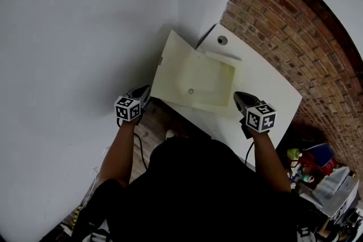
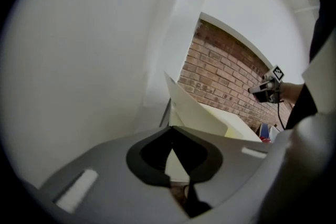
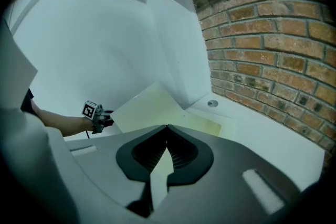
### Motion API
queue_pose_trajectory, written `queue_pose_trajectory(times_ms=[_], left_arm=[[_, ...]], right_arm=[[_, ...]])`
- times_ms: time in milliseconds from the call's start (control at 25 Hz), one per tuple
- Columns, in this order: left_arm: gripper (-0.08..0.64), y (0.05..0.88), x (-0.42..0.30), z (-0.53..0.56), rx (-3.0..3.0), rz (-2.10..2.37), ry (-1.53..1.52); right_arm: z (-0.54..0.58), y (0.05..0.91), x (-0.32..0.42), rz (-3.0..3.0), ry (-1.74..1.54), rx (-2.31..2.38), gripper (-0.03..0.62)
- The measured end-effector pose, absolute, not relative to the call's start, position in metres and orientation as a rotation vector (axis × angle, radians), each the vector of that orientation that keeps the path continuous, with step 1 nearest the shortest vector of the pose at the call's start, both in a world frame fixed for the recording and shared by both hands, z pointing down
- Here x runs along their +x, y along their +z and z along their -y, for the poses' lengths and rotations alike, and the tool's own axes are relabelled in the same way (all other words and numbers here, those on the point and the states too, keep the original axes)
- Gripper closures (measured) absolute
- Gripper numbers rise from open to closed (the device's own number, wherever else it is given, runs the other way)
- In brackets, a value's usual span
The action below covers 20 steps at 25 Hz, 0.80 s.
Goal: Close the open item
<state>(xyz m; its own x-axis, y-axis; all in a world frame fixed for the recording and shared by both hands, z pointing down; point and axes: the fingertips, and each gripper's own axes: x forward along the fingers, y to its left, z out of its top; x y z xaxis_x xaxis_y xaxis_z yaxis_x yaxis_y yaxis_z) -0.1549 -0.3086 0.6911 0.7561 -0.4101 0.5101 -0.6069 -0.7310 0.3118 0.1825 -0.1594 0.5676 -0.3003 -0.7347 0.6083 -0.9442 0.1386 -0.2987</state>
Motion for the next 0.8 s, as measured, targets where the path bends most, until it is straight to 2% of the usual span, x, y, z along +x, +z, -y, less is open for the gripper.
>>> queue_pose_trajectory(times_ms=[240,800], left_arm=[[0.557,0.734,-0.148,0.295,2.460,0.684,0.654],[0.558,0.745,-0.109,0.311,2.479,0.590,0.600]], right_arm=[[0.147,0.573,0.176,2.085,0.947,1.617,0.592],[0.126,0.583,0.179,2.023,0.997,1.667,0.592]])
